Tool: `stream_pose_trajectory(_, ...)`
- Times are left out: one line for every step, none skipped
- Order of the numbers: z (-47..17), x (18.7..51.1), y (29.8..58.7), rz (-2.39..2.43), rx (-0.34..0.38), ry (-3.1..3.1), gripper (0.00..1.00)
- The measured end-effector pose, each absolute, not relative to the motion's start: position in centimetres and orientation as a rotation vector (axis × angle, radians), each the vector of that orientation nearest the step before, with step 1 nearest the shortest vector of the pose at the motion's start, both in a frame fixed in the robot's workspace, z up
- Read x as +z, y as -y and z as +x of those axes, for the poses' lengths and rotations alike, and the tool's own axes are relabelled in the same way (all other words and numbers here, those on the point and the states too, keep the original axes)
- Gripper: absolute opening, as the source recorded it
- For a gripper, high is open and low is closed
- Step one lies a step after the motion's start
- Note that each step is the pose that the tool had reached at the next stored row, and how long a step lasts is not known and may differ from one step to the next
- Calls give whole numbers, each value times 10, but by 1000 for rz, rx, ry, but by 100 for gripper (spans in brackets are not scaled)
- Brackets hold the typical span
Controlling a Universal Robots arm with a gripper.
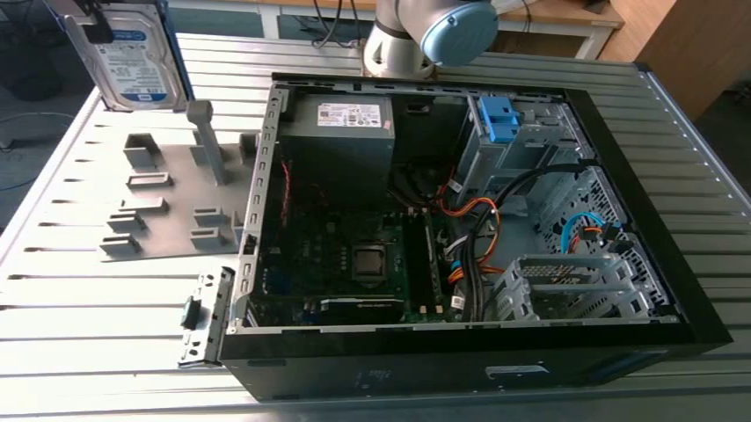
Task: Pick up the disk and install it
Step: 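Pick up the disk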
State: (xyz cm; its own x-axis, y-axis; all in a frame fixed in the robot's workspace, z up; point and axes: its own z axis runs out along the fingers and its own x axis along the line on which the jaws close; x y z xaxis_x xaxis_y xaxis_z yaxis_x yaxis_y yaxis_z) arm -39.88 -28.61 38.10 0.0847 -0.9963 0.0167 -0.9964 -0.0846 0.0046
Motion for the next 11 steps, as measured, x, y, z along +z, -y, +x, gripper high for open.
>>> stream_pose_trajectory(-399, 381, 286, 2303, 14, 2115, 37)
stream_pose_trajectory(-399, 381, 286, 2303, 14, 2116, 37)
stream_pose_trajectory(-399, 382, 286, 2303, 13, 2116, 37)
stream_pose_trajectory(-399, 382, 286, 2303, 13, 2116, 37)
stream_pose_trajectory(-399, 382, 286, 2304, 13, 2116, 37)
stream_pose_trajectory(-399, 382, 286, 2304, 13, 2116, 37)
stream_pose_trajectory(-399, 383, 286, 2304, 12, 2116, 37)
stream_pose_trajectory(-399, 383, 286, 2304, 12, 2116, 37)
stream_pose_trajectory(-399, 383, 286, 2304, 12, 2117, 37)
stream_pose_trajectory(-399, 384, 286, 2304, 11, 2117, 37)
stream_pose_trajectory(-399, 384, 286, 2304, 11, 2117, 37)
